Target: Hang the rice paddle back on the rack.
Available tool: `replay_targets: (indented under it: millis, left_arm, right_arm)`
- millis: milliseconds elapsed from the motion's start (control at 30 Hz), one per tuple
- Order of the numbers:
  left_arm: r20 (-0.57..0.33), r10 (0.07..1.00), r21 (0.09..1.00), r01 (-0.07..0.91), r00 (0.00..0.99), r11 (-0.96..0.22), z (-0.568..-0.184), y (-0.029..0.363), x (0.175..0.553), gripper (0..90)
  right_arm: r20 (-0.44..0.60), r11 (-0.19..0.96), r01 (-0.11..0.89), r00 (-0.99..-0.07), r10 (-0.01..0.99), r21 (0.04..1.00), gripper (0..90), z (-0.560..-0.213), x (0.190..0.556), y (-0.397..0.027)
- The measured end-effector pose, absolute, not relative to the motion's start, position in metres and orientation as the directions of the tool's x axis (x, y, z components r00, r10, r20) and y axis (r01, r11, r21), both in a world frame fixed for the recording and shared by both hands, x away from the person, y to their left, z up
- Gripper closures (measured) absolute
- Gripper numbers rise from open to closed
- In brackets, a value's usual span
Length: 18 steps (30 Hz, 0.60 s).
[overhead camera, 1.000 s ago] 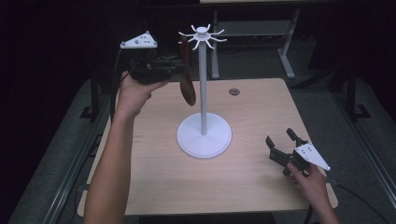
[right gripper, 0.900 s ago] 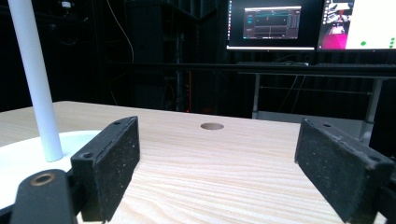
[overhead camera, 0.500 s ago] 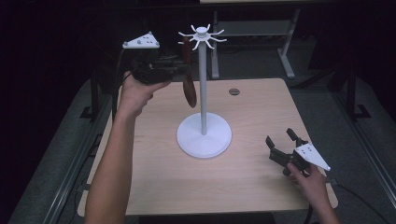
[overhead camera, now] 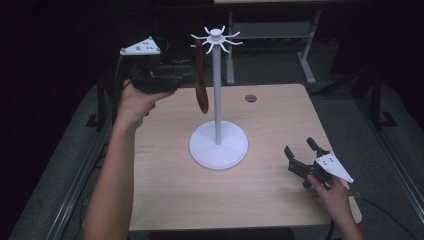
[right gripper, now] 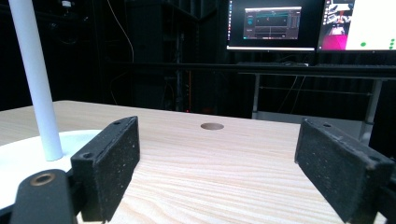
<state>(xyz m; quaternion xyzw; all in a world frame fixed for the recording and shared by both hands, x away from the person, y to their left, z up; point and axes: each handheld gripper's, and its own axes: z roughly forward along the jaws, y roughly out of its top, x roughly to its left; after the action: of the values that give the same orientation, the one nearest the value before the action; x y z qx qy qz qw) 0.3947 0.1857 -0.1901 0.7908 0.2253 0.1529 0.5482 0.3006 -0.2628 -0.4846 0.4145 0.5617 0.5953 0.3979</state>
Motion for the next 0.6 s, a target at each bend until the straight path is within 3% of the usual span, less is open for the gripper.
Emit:
replay_targets:
  millis: [600]
  left_arm:
    - [0.030,0.571,0.909,0.215,0.821,-0.357,-0.215,0.210,0.385,38.6]
  right_arm:
    - [0.047,-0.053,-0.007,-0.339,0.940,0.999,13.3,-0.485,0.301,-0.263]
